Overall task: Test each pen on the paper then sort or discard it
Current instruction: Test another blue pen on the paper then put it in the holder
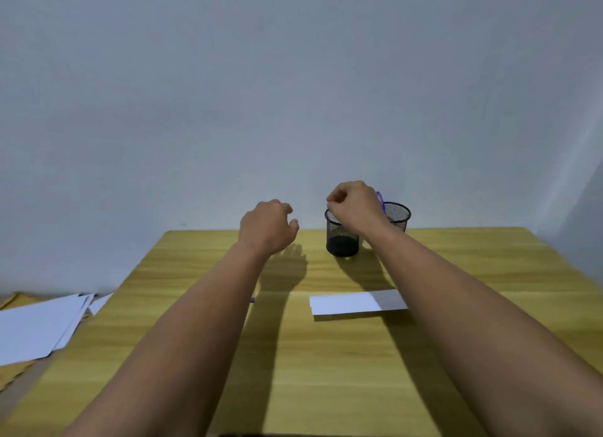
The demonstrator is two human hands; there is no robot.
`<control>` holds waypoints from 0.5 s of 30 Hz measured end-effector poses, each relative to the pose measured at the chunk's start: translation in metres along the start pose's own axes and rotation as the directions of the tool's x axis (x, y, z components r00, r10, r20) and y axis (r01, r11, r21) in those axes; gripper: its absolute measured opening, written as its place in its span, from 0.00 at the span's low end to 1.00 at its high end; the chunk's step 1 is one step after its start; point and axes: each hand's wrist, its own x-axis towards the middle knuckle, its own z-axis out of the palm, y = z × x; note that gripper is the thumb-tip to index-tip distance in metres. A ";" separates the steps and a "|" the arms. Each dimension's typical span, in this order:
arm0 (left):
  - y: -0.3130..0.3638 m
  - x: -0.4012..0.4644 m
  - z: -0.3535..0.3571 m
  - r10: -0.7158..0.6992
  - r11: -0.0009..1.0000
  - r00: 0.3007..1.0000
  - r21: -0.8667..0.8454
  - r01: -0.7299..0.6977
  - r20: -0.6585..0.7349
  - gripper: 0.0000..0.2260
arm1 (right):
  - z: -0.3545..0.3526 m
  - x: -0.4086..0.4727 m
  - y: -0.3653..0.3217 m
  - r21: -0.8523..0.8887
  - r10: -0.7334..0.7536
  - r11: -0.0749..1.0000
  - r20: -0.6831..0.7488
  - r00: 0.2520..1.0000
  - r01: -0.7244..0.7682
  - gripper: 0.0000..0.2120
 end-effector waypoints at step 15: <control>-0.108 -0.048 0.059 -0.172 0.985 0.979 0.022 0.171 0.111 0.15 | 0.151 -0.038 -0.027 -0.191 0.130 0.980 0.448 0.885 -0.047 0.14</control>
